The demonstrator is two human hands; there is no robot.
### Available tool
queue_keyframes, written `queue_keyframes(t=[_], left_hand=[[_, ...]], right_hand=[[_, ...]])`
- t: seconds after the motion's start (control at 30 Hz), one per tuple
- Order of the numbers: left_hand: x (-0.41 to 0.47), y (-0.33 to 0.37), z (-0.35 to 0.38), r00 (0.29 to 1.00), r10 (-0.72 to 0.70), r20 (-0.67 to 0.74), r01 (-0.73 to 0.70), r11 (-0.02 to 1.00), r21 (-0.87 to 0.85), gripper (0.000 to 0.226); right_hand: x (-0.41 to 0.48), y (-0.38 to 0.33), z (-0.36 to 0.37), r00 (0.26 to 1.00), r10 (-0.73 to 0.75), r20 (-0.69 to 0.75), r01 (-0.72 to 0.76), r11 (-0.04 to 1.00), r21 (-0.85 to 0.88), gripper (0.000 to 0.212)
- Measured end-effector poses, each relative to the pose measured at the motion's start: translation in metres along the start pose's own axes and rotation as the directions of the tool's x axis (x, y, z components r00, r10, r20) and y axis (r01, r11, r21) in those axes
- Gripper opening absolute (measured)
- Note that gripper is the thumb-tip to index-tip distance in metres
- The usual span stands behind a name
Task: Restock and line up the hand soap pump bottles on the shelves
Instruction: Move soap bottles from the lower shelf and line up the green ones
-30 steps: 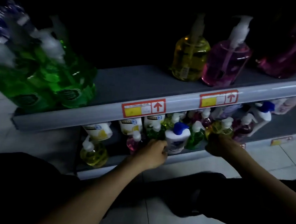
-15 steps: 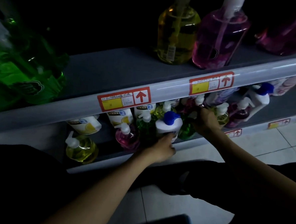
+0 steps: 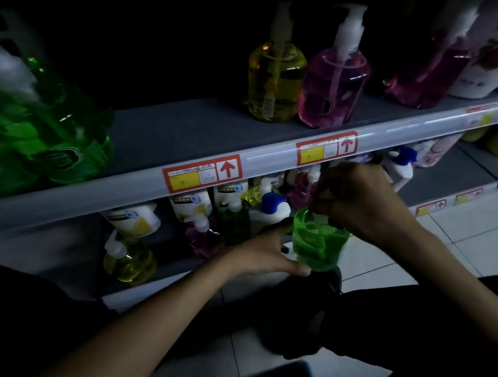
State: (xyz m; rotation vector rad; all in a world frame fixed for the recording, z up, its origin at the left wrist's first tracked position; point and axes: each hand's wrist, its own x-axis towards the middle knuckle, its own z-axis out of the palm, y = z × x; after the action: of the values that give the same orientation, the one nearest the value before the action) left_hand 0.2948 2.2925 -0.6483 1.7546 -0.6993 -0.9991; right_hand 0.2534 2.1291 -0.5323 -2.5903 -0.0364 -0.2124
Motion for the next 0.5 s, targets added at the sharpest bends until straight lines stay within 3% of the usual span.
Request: queue_keyframes(t=[0.1,0.2,0.3,0.37,0.43,0.5], left_hand=[[-0.028,0.032,-0.009,0.993,0.101,0.054,-0.082,0.958,-0.276,0.065],[-0.06,0.056,-0.026,0.985,0.162,-0.065,-0.175,0.901,-0.398,0.053],[-0.088,0.071,-0.034,0.969,0.193,-0.155,-0.247,0.8,-0.547,0.045],[-0.101,0.077,-0.038,0.965,0.174,-0.197,-0.26,0.733,-0.628,0.052],[-0.111,0.082,-0.044,0.957,0.197,-0.212,-0.289,0.652,-0.701,0.054],[-0.118,0.087,-0.053,0.942,0.2,-0.271,-0.336,0.623,-0.707,0.055]], right_hand=[[0.005,-0.035,-0.018,0.997,0.058,0.055,-0.067,0.982,0.179,0.01],[0.019,-0.061,-0.031,0.996,0.09,0.023,-0.092,0.914,0.395,0.007],[0.031,-0.081,-0.037,0.993,0.117,0.033,-0.101,0.647,0.756,0.016],[0.036,-0.095,-0.036,0.996,0.087,0.026,-0.069,0.537,0.841,0.015],[0.039,-0.102,-0.034,0.997,0.054,-0.055,0.014,0.571,0.821,0.015],[0.041,-0.105,-0.032,0.991,0.032,-0.128,0.075,0.662,0.746,0.028]])
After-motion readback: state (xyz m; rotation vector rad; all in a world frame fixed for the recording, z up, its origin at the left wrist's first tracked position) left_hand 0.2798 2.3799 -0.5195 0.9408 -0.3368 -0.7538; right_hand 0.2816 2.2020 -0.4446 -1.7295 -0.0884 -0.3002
